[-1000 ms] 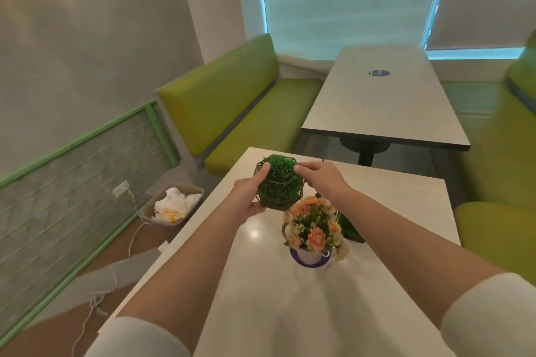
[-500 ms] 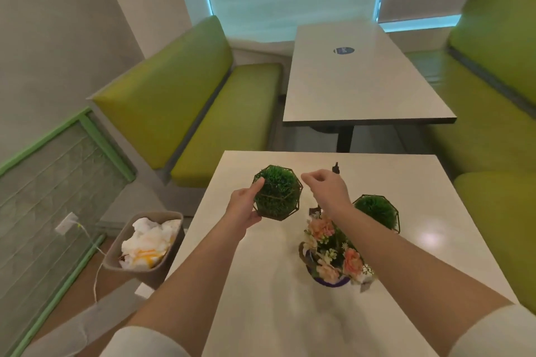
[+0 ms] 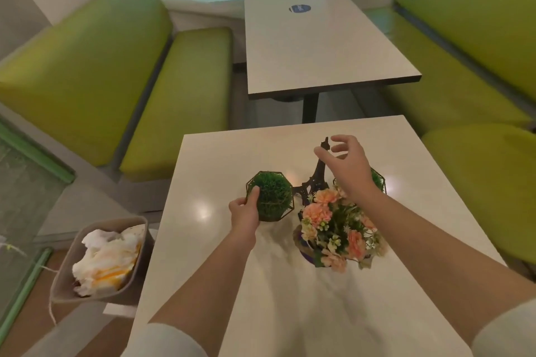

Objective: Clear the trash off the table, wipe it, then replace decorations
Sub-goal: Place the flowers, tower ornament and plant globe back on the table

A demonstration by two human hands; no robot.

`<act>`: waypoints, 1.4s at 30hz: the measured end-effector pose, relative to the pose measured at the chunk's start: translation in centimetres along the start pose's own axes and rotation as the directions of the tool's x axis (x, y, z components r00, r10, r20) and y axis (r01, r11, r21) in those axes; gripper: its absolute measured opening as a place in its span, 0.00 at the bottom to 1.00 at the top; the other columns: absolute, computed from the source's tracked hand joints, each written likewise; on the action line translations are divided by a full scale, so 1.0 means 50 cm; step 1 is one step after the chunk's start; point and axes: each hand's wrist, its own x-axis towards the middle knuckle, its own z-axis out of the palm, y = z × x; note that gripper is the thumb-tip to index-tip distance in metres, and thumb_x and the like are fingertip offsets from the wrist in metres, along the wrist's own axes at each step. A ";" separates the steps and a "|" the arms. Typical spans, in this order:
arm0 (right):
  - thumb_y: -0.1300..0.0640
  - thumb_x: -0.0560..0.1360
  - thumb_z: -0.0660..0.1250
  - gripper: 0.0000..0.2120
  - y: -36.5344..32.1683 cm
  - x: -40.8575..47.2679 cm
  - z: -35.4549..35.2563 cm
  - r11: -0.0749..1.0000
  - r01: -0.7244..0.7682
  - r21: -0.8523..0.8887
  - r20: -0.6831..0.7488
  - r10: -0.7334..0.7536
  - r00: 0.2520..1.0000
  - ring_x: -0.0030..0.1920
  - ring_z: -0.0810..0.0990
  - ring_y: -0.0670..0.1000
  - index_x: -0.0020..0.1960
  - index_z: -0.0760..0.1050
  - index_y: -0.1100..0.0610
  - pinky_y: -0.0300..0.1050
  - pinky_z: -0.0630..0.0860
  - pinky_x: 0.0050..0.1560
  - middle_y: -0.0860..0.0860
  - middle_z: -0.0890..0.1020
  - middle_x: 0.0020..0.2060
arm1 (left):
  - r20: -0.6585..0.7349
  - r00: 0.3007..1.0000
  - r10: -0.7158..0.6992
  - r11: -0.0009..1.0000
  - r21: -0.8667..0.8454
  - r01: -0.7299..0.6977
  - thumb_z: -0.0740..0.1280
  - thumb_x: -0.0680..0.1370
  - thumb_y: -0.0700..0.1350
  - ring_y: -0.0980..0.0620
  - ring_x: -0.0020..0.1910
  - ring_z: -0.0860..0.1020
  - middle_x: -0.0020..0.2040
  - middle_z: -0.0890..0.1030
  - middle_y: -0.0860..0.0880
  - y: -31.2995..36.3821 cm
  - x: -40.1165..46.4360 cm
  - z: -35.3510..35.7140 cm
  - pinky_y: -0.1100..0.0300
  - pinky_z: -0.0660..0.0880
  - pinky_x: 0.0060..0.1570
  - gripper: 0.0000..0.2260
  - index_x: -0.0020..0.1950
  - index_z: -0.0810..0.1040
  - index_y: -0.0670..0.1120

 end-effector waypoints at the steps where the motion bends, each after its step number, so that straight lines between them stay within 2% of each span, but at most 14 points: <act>1: 0.44 0.74 0.71 0.20 0.001 -0.001 0.002 1.000 0.004 -0.002 0.013 -0.004 1.000 0.51 0.76 0.45 0.62 0.71 0.48 0.38 0.73 0.41 0.46 0.75 0.54 | -0.007 1.000 -0.010 1.000 0.004 0.010 0.70 0.76 0.57 0.48 0.55 0.74 0.59 0.73 0.45 -0.012 0.006 0.001 0.50 0.78 0.56 0.24 0.63 0.67 0.44; 3: 0.47 0.76 0.70 0.15 0.003 -0.002 0.004 1.000 0.020 -0.020 0.026 -0.019 0.999 0.50 0.77 0.46 0.60 0.74 0.49 0.35 0.71 0.38 0.46 0.78 0.53 | -0.011 1.000 -0.017 1.000 0.019 0.017 0.70 0.75 0.58 0.47 0.57 0.75 0.59 0.74 0.45 -0.030 0.017 0.002 0.47 0.76 0.61 0.24 0.61 0.67 0.46; 6: 0.51 0.77 0.69 0.10 0.007 0.001 0.007 0.999 0.032 -0.041 0.019 -0.031 0.999 0.45 0.76 0.43 0.57 0.77 0.53 0.33 0.69 0.35 0.47 0.80 0.50 | -0.006 1.000 -0.013 1.000 0.020 0.014 0.70 0.75 0.59 0.45 0.58 0.76 0.59 0.74 0.44 -0.047 0.031 0.004 0.47 0.75 0.62 0.25 0.63 0.65 0.46; 11: 0.52 0.78 0.68 0.08 0.009 0.005 0.010 0.997 0.035 -0.062 0.021 -0.033 0.999 0.43 0.75 0.42 0.55 0.78 0.53 0.36 0.71 0.35 0.48 0.80 0.48 | 0.008 1.000 -0.023 1.000 -0.016 0.023 0.70 0.75 0.58 0.45 0.58 0.76 0.59 0.74 0.42 -0.066 0.044 0.006 0.46 0.76 0.61 0.27 0.63 0.66 0.43; 15: 0.52 0.77 0.69 0.07 0.008 0.008 0.008 0.997 0.026 -0.067 0.029 -0.024 0.999 0.44 0.76 0.43 0.54 0.78 0.52 0.35 0.69 0.37 0.46 0.80 0.47 | 0.020 0.999 -0.045 0.999 -0.031 0.045 0.71 0.75 0.57 0.45 0.56 0.79 0.59 0.76 0.41 -0.068 0.040 0.002 0.48 0.79 0.56 0.28 0.64 0.68 0.41; 19: 0.52 0.77 0.69 0.06 0.005 0.011 0.002 0.997 0.020 -0.071 0.052 -0.016 0.999 0.46 0.77 0.45 0.52 0.79 0.53 0.33 0.68 0.39 0.46 0.80 0.46 | 0.029 0.998 -0.052 0.997 -0.061 0.054 0.71 0.76 0.55 0.44 0.55 0.79 0.60 0.76 0.40 -0.064 0.030 0.000 0.55 0.81 0.43 0.27 0.65 0.68 0.39; 23: 0.52 0.76 0.70 0.09 0.004 0.011 0.001 0.997 0.011 -0.080 0.061 -0.006 0.998 0.46 0.78 0.47 0.54 0.81 0.55 0.40 0.73 0.43 0.46 0.81 0.46 | 0.025 0.998 -0.053 0.998 -0.044 0.054 0.70 0.76 0.55 0.45 0.54 0.79 0.59 0.76 0.40 -0.063 0.027 -0.006 0.56 0.79 0.41 0.26 0.66 0.68 0.40; 26: 0.52 0.77 0.70 0.09 0.002 0.013 0.001 0.995 0.007 -0.096 0.065 -0.001 0.998 0.44 0.76 0.44 0.54 0.81 0.55 0.36 0.70 0.39 0.47 0.81 0.47 | 0.037 0.998 -0.047 0.999 -0.026 0.048 0.69 0.77 0.54 0.45 0.52 0.80 0.58 0.77 0.39 -0.057 0.030 -0.009 0.58 0.79 0.37 0.25 0.65 0.69 0.39; 29: 0.52 0.77 0.70 0.10 0.001 0.012 0.002 0.995 0.005 -0.096 0.068 0.002 0.998 0.43 0.75 0.42 0.55 0.81 0.56 0.34 0.66 0.37 0.46 0.80 0.46 | 0.051 0.997 -0.049 0.999 -0.016 0.050 0.68 0.79 0.51 0.48 0.45 0.81 0.54 0.79 0.40 -0.049 0.019 -0.008 0.61 0.79 0.30 0.18 0.60 0.71 0.39; 31: 0.52 0.77 0.69 0.10 0.000 0.011 0.002 0.996 0.000 -0.092 0.074 0.006 0.997 0.42 0.75 0.41 0.55 0.80 0.56 0.33 0.66 0.36 0.46 0.80 0.47 | 0.057 0.997 -0.054 0.999 -0.003 0.054 0.67 0.79 0.51 0.49 0.44 0.80 0.54 0.79 0.41 -0.048 0.017 -0.008 0.64 0.78 0.27 0.17 0.59 0.72 0.40; 33: 0.52 0.77 0.69 0.10 0.000 0.010 0.000 0.995 -0.001 -0.098 0.071 0.008 0.997 0.43 0.75 0.43 0.55 0.80 0.56 0.33 0.65 0.35 0.47 0.80 0.47 | 0.058 0.997 -0.057 0.998 0.027 0.056 0.67 0.79 0.53 0.47 0.48 0.80 0.56 0.79 0.42 -0.045 0.012 -0.007 0.61 0.77 0.30 0.18 0.61 0.72 0.41; 37: 0.52 0.77 0.69 0.11 -0.003 0.011 -0.001 0.995 -0.003 -0.098 0.079 0.011 0.997 0.42 0.75 0.42 0.56 0.80 0.56 0.33 0.66 0.36 0.47 0.80 0.48 | 0.050 0.996 -0.077 0.995 0.070 0.073 0.68 0.77 0.58 0.44 0.61 0.76 0.63 0.76 0.43 -0.043 0.020 -0.012 0.52 0.75 0.50 0.28 0.69 0.68 0.43; 39: 0.52 0.77 0.69 0.11 -0.006 0.010 -0.003 0.995 -0.003 -0.095 0.080 0.010 0.997 0.45 0.76 0.45 0.57 0.80 0.56 0.34 0.69 0.38 0.47 0.80 0.48 | 0.047 0.996 -0.071 0.993 0.097 0.067 0.68 0.76 0.60 0.45 0.63 0.75 0.65 0.76 0.44 -0.041 0.019 -0.015 0.51 0.73 0.51 0.30 0.71 0.68 0.44; 42: 0.53 0.78 0.69 0.14 -0.012 0.005 -0.009 0.992 -0.006 -0.124 0.100 0.019 0.995 0.50 0.76 0.48 0.61 0.79 0.57 0.40 0.71 0.48 0.47 0.79 0.50 | 0.041 0.997 -0.068 0.990 0.128 0.062 0.68 0.76 0.60 0.45 0.64 0.74 0.68 0.74 0.45 -0.034 0.015 -0.020 0.51 0.71 0.51 0.32 0.74 0.64 0.45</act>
